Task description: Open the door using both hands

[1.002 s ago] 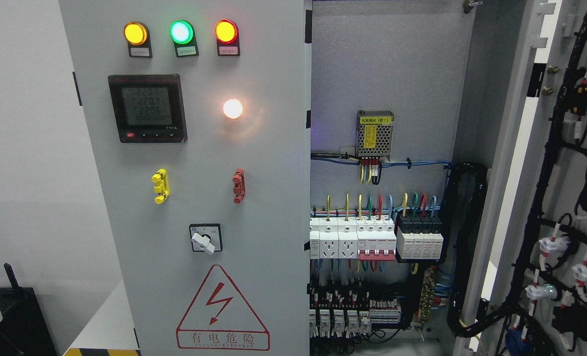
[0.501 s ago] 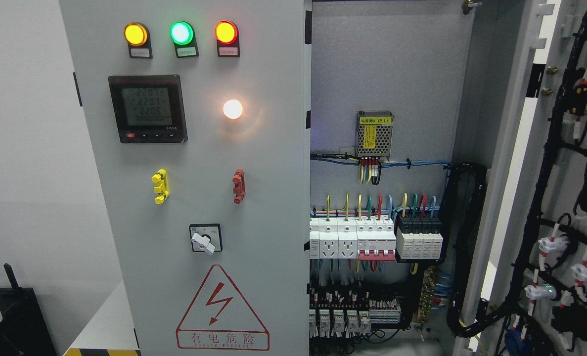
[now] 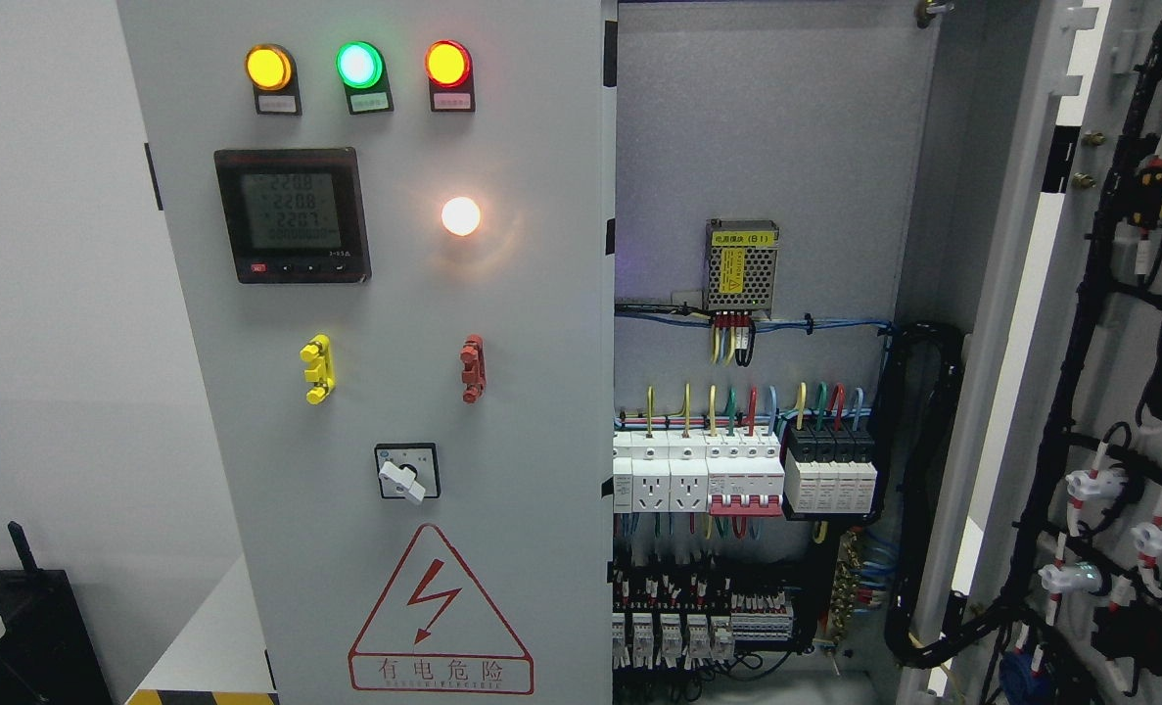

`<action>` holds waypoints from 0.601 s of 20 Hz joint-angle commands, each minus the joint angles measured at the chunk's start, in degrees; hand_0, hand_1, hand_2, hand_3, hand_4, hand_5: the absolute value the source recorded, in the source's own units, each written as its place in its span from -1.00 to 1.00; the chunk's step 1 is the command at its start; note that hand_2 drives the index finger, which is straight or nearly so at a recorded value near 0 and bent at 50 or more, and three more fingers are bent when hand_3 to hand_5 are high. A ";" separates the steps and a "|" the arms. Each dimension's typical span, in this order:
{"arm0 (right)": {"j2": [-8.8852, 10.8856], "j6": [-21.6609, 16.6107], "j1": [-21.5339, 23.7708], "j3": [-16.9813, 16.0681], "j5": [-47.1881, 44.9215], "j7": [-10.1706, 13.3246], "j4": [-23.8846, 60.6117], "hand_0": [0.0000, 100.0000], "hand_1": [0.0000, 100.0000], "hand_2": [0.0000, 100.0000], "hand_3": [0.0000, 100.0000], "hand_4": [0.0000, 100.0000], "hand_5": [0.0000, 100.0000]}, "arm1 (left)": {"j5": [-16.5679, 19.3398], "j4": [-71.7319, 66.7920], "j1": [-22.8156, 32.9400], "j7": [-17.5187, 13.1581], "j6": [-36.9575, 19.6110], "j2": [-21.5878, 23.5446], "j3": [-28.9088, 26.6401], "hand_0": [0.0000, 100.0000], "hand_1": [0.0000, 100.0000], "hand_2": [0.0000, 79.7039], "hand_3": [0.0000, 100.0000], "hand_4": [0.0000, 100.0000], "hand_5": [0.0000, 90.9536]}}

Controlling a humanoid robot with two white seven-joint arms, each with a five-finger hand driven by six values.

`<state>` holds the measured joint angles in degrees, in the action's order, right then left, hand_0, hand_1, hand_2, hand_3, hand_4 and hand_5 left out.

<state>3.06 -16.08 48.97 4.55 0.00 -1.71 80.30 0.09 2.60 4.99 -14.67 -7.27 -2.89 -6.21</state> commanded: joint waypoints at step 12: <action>2.48 -5.18 -1.86 4.24 0.09 -0.05 27.19 -0.79 -1.00 -1.00 -1.00 -1.00 -1.00 | 1.40 0.04 0.02 -0.01 0.07 -0.10 -0.12 -1.00 -1.00 -1.00 -1.00 -0.94 -1.00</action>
<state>4.68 -19.76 49.24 6.81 0.00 -1.66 96.70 0.01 2.62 4.99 -14.69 -7.33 -2.96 -6.29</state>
